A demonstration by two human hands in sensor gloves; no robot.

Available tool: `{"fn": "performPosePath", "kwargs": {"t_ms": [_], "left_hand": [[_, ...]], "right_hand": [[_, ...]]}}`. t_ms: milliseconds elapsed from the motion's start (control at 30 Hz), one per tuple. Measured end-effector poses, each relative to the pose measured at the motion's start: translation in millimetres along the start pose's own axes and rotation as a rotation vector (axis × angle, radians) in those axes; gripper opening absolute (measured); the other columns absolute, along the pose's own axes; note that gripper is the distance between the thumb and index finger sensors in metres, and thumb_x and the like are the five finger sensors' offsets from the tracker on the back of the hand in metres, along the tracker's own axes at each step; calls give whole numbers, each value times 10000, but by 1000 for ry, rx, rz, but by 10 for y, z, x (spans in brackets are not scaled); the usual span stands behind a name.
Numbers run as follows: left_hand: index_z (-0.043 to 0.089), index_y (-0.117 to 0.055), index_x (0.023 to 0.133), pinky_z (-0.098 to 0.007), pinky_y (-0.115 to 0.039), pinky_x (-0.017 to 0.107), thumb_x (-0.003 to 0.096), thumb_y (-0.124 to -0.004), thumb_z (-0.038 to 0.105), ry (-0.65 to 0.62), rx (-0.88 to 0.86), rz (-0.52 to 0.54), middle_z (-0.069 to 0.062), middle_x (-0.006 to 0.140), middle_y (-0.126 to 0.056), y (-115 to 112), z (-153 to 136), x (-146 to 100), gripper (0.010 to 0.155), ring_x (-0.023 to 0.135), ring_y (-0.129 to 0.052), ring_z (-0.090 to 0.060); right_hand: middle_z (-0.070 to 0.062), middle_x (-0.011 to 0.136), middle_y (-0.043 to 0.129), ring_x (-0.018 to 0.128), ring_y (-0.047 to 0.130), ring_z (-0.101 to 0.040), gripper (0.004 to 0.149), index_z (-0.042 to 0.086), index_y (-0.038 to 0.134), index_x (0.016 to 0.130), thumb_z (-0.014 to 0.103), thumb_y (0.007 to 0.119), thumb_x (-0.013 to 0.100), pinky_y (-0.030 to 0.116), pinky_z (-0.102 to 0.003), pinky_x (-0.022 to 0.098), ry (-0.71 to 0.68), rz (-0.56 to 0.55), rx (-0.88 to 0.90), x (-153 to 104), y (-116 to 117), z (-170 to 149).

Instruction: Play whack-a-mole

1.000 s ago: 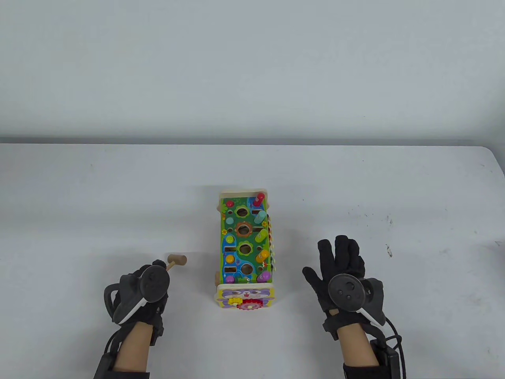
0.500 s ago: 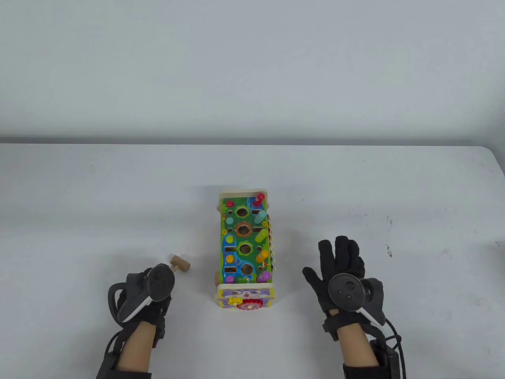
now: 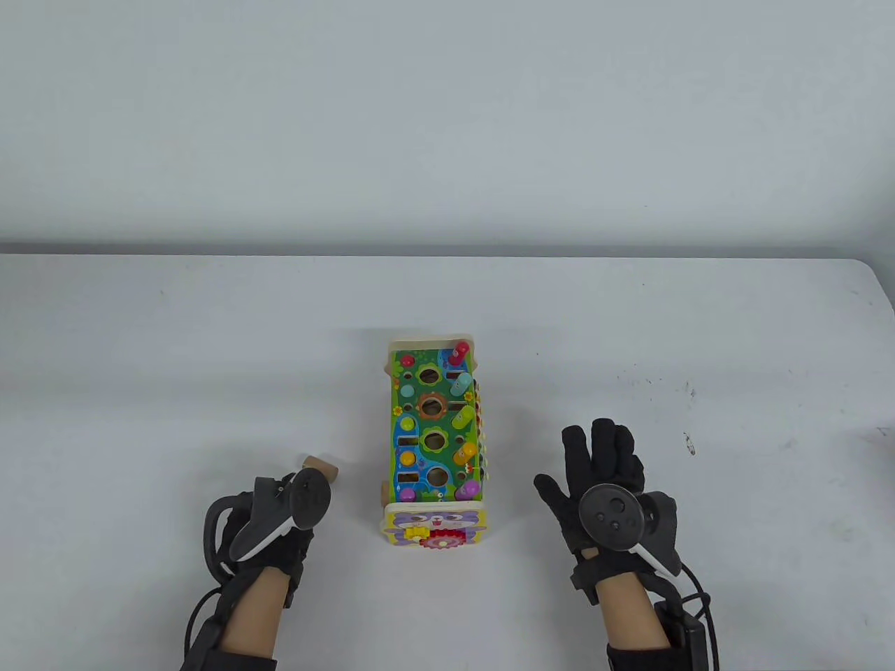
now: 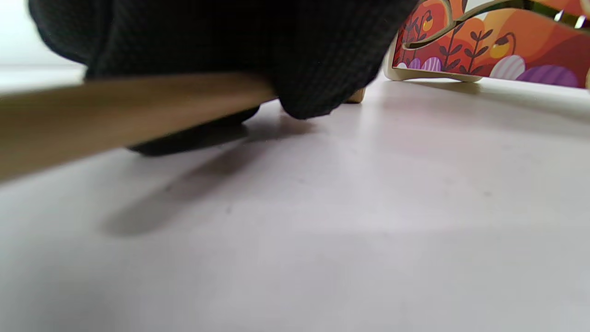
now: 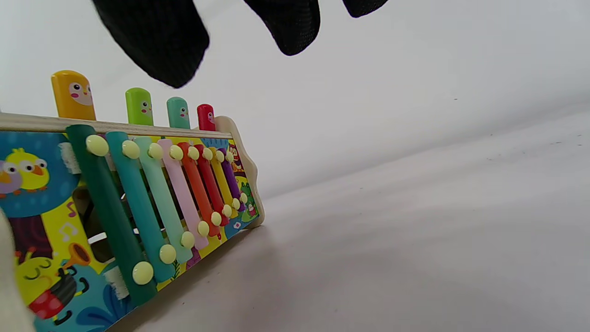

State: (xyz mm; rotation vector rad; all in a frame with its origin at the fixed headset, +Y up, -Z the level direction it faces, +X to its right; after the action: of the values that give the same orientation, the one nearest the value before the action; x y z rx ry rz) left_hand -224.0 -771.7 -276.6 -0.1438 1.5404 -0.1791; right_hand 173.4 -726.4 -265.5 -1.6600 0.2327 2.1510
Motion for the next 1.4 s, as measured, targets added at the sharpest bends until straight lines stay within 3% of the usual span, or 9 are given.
{"fn": "performPosePath", "kwargs": {"t_ms": [700,800,900,1067,1167,1267,1400], "left_hand": [[-22,-672,992,-681,-643,592,501,-810,258,-3,5,-10,-297,688,-865,-15,15,2,582,424,-962,-410],[-18,-660,1008,-688,-629,599,507,-798,286,-14,-31,-9,-313,731,-862,20,0,-39,602,470,-959,-446],[-4,-628,1037,-703,-596,617,518,-770,318,-47,-75,76,-327,839,-818,127,-6,-130,627,582,-938,-478],[39,-440,1122,-758,-453,665,546,-689,391,-142,-136,340,-375,1017,-567,366,53,-368,719,811,-754,-566],[103,-326,1155,-806,-338,669,557,-662,417,-219,-176,424,-370,1115,-375,465,119,-490,755,981,-526,-640],[136,-224,1158,-833,-207,650,561,-645,442,-282,-184,398,-351,1152,-195,484,196,-542,791,1060,-295,-653],[138,-174,1151,-833,-129,631,565,-634,454,-316,-148,339,-330,1151,-119,460,301,-547,809,1069,-184,-651]], "right_hand": [[-378,1095,211,955,218,-669,731,-34,438,1101,451,651,597,296,-774,576,-4,15,-11,5,24,39],[-380,1094,208,954,217,-671,732,-34,436,1102,453,648,598,289,-776,575,-9,12,-10,2,19,52],[-378,1095,206,955,212,-670,732,-31,432,1104,453,648,598,284,-778,574,-21,-2,-8,-8,-2,83],[-375,1097,196,958,203,-667,731,-24,424,1107,456,643,600,273,-781,575,-57,-14,-2,-22,-13,151],[-371,1099,187,960,197,-666,732,-14,413,1110,459,640,599,264,-783,575,-85,-30,-5,-30,-21,202],[-368,1102,183,964,192,-662,735,-7,404,1114,464,637,599,257,-786,575,-105,-41,-11,-37,-30,235],[-369,1102,181,963,189,-665,736,-1,395,1116,466,635,600,250,-788,574,-117,-47,-14,-37,-36,257]]}}
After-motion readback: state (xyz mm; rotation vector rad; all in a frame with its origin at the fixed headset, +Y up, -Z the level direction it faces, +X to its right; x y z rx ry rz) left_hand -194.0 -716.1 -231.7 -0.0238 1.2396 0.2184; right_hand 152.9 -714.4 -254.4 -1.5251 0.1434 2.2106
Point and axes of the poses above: the tracker on the back of each hand, its own z axis roughly to the thumb side, its own x axis roughly from the wrist to the fingertips, y = z × x, the point moved 1 cm from there along x, roughly from the wrist to the fingertips
